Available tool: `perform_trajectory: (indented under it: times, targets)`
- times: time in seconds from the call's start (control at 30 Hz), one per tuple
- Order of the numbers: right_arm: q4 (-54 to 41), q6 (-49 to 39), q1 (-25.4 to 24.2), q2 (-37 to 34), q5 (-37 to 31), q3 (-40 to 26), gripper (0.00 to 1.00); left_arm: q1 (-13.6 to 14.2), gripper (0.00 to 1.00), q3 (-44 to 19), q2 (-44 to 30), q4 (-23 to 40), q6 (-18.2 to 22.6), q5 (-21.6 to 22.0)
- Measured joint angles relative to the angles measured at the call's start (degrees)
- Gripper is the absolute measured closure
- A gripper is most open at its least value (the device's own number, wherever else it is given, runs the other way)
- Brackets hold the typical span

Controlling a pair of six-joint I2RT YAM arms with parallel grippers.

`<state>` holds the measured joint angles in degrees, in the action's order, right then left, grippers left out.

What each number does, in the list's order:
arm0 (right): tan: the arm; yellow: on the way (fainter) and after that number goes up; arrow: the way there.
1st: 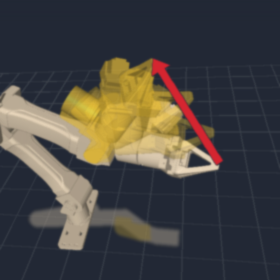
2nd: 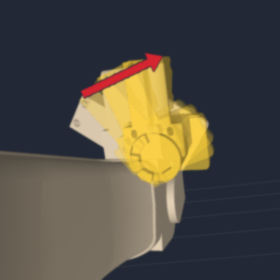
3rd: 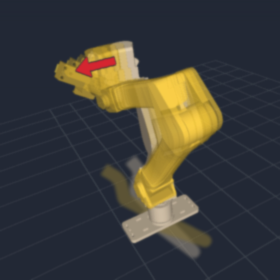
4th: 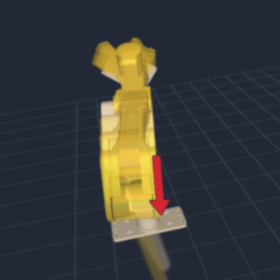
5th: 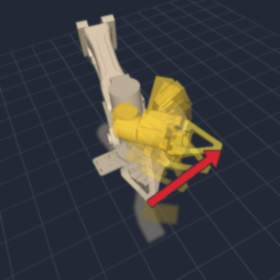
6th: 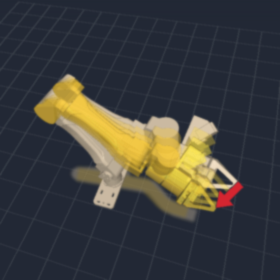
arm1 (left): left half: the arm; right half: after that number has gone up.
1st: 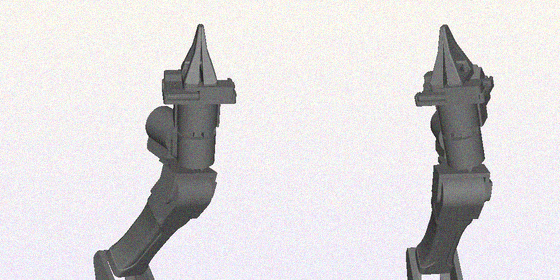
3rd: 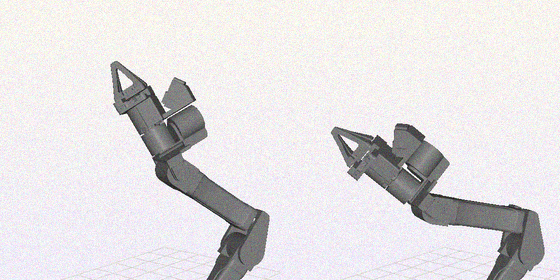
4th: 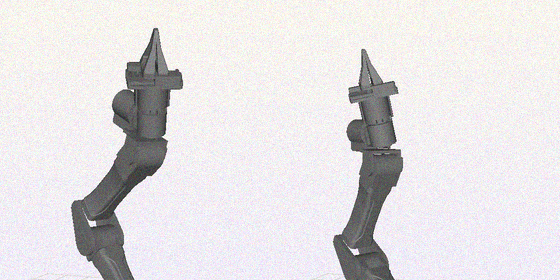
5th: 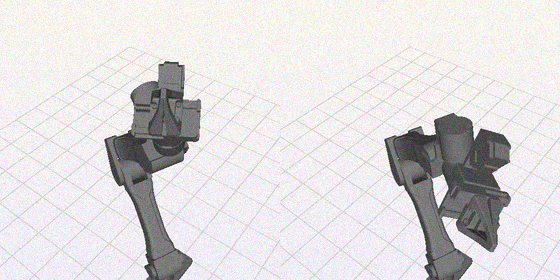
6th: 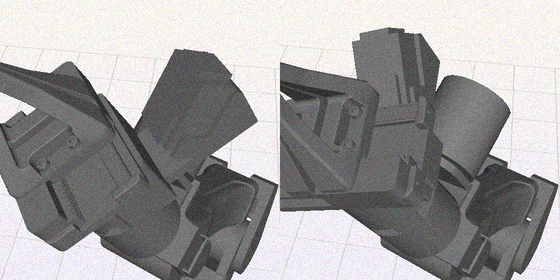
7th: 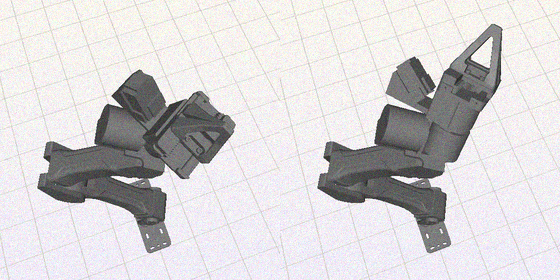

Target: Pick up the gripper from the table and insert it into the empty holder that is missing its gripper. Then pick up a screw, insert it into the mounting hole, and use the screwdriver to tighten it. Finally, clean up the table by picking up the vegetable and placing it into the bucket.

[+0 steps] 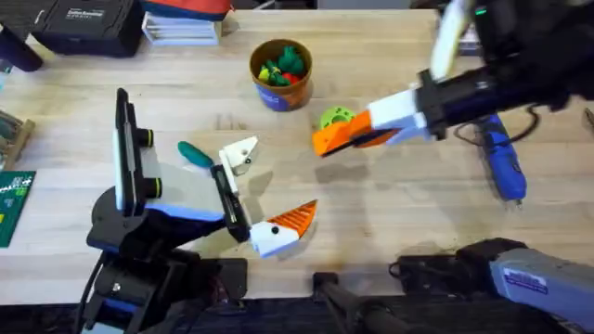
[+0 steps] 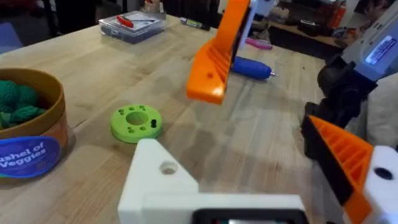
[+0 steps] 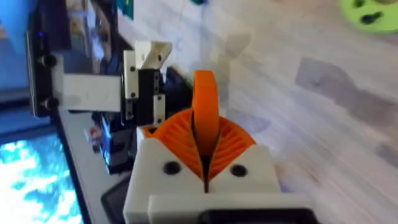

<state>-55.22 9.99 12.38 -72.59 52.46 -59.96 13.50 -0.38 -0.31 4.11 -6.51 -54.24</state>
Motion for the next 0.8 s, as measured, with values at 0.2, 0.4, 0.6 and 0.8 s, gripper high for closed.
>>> perform_trajectory:
  times: [0.2,0.4,0.6,0.8]
  targets:
    - [8.5,3.1,7.5,-2.5,1.2,0.0,0.993,0.0,0.015,0.0,0.0,0.0,0.0,0.0]
    - [10.8,9.4,10.7,-2.3,-0.5,0.0,0.993,0.0,0.016,0.0,0.0,0.0,0.0,0.0]
    - [8.0,12.4,10.7,3.6,-4.5,0.0,0.993,0.0,0.015,0.0,0.0,0.0,0.0,0.0]
    - [13.2,15.8,10.7,14.4,-7.8,3.2,0.993,0.0,0.015,0.0,0.0,0.0,0.0,0.0]
